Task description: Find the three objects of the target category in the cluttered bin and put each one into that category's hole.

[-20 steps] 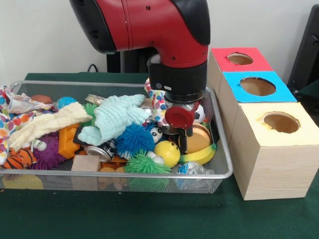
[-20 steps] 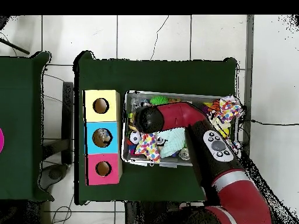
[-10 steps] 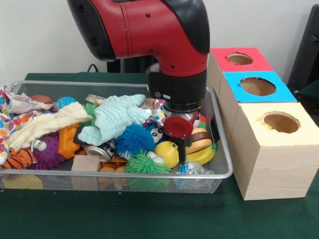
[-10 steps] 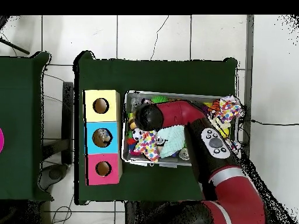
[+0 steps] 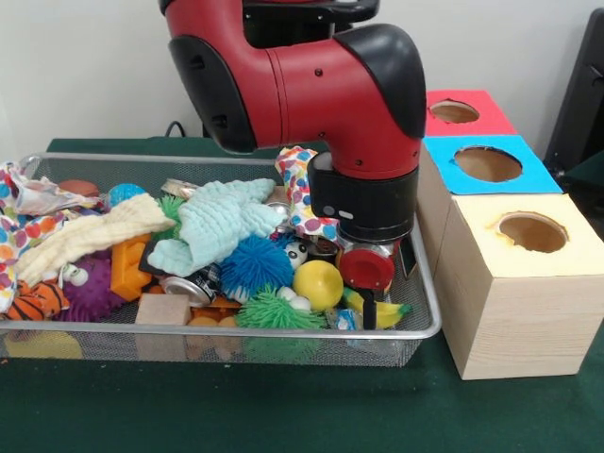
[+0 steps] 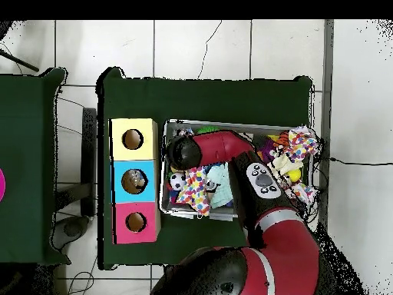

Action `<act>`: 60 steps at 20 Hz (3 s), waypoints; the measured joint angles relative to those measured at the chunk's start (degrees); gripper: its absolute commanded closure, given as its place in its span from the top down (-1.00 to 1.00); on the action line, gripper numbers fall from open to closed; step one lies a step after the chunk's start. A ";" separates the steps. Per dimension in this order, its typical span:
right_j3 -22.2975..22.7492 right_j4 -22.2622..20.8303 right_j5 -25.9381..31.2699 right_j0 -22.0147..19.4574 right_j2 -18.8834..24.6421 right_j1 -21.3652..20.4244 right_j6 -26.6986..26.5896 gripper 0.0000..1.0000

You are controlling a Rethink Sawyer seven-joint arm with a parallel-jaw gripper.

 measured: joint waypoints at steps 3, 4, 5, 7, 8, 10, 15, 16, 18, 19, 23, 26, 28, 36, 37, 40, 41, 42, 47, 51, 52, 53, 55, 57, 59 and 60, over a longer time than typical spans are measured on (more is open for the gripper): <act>-0.34 0.19 0.04 0.64 -0.63 0.01 0.00 1.00; -0.44 0.25 0.04 0.82 -0.81 0.01 0.00 1.00; -0.49 0.30 0.04 0.93 -0.93 0.01 0.01 1.00; -0.56 0.48 0.02 1.10 -1.15 0.01 0.01 1.00; -0.57 0.69 0.02 1.09 -1.20 0.02 0.01 1.00; -0.58 1.02 0.02 1.06 -1.25 0.06 0.01 1.00; -0.76 2.09 0.17 0.67 -1.20 0.41 0.01 1.00; -0.80 2.30 0.28 0.61 -1.19 0.44 0.01 1.00; -1.03 3.06 0.79 0.50 -1.18 0.60 0.00 1.00; -1.11 3.21 0.93 0.48 -1.18 0.64 0.00 1.00; -1.45 4.14 1.75 0.42 -1.18 0.79 0.00 1.00; -1.59 4.50 2.14 0.43 -1.18 0.81 0.00 1.00; -1.63 4.59 2.30 0.43 -1.18 0.80 0.00 1.00; -1.53 4.71 2.27 0.54 -1.21 0.51 0.00 1.00; -1.43 4.71 2.27 0.61 -1.21 0.28 0.00 1.00; -0.82 4.89 2.27 0.90 -1.19 -0.87 0.00 1.00; -0.56 5.01 2.27 0.97 -1.21 -1.34 0.00 1.00; -0.31 5.18 2.27 1.03 -1.19 -1.83 0.00 1.00; 1.87 6.96 2.27 1.05 -1.21 -5.22 0.00 1.00; 2.85 7.93 2.27 1.05 -1.21 -7.10 0.00 1.00; 2.82 8.14 2.28 1.04 -1.21 -7.28 0.00 1.00; 2.78 8.24 2.27 1.04 -1.21 -7.28 0.00 1.00; 2.61 8.41 2.27 1.00 -1.21 -7.13 0.00 1.00; 2.28 8.53 2.27 0.94 -1.21 -6.68 0.00 1.00; 2.03 8.53 2.35 0.94 -1.21 -6.36 0.00 1.00; 1.74 8.54 2.50 0.95 -1.21 -6.01 0.00 1.00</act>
